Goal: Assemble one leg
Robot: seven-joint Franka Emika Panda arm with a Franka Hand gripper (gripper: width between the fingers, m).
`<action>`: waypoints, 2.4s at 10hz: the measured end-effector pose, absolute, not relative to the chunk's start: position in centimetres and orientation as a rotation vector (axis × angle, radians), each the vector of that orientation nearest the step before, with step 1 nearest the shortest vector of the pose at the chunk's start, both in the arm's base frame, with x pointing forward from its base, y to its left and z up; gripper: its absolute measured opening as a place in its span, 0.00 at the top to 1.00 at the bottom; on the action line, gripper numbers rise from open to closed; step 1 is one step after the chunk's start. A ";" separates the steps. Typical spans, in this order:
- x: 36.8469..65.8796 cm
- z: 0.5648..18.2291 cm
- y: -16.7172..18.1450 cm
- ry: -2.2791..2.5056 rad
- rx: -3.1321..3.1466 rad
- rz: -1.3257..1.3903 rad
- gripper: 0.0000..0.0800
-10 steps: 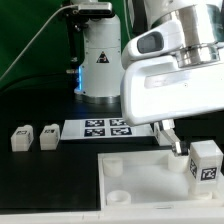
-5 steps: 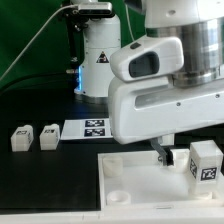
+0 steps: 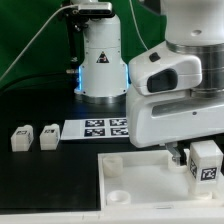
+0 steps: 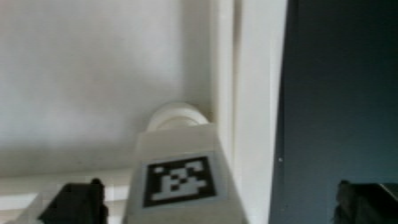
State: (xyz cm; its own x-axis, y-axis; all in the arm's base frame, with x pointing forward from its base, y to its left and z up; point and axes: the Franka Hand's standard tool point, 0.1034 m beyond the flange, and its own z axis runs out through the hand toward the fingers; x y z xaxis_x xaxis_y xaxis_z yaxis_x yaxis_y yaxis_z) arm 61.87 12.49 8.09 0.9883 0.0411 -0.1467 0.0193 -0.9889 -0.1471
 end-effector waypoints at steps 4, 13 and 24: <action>62.0 8.0 11.8 -0.045 -2.999 0.223 0.51; 61.8 7.6 11.4 0.926 -2.836 0.027 0.63; 61.3 7.4 14.1 1.556 -2.495 0.129 0.24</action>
Offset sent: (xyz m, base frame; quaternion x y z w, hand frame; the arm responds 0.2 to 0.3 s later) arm 0.0000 0.0000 0.0000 0.0000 0.0000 0.0000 1.0000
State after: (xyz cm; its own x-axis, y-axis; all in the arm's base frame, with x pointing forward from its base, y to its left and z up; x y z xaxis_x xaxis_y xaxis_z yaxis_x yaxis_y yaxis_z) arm 61.34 14.13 7.40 0.4426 -0.8788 -0.1782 -0.8962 -0.4267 -0.1213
